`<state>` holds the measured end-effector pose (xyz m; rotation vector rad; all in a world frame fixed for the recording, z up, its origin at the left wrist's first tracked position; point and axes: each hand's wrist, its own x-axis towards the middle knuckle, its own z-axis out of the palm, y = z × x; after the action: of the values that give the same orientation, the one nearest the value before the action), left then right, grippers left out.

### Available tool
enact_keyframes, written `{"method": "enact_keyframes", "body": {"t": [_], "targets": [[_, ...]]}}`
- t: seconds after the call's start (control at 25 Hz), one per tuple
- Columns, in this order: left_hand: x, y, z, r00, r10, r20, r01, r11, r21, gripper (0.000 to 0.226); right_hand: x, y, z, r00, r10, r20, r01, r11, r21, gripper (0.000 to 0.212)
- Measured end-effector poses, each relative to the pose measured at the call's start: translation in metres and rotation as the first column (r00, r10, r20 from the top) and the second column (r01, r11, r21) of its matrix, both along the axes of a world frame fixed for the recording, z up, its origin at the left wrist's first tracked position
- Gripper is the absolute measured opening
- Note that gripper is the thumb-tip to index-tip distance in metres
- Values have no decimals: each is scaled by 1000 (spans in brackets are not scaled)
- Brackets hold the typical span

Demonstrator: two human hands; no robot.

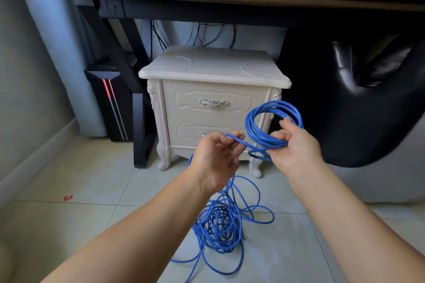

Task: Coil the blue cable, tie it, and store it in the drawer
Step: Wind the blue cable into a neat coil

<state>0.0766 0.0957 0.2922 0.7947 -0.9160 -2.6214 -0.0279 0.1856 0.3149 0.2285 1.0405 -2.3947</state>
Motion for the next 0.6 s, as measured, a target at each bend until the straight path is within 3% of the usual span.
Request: {"method": "enact_keyframes", "body": {"t": [0.08, 0.16, 0.24, 0.32, 0.44, 0.6], "targets": [[0, 1, -2, 998, 60, -24, -63, 992, -111, 30, -3, 1, -3, 999, -27, -43, 33, 991, 130, 20], [-1, -2, -7, 993, 101, -61, -114, 956, -270, 32, -1, 1, -6, 989, 81, -120, -42, 953, 299, 5], [0, -6, -10, 990, 108, -89, -136, 894, -427, 30, 3, 1, -8, 952, 243, -184, -141, 886, 442, 15], [1, -11, -12, 991, 91, -102, -132, 830, -542, 22, 5, 3, -7, 909, 367, -198, -233, 841, 488, 18], [1, -15, -13, 997, -13, -74, -37, 769, -638, 28, 5, 7, -3, 849, 499, -174, -363, 790, 495, 11], [6, -16, -5, 986, -138, 96, 167, 739, -653, 9, 11, 3, -12, 696, 687, -209, -454, 646, 613, 9]]}}
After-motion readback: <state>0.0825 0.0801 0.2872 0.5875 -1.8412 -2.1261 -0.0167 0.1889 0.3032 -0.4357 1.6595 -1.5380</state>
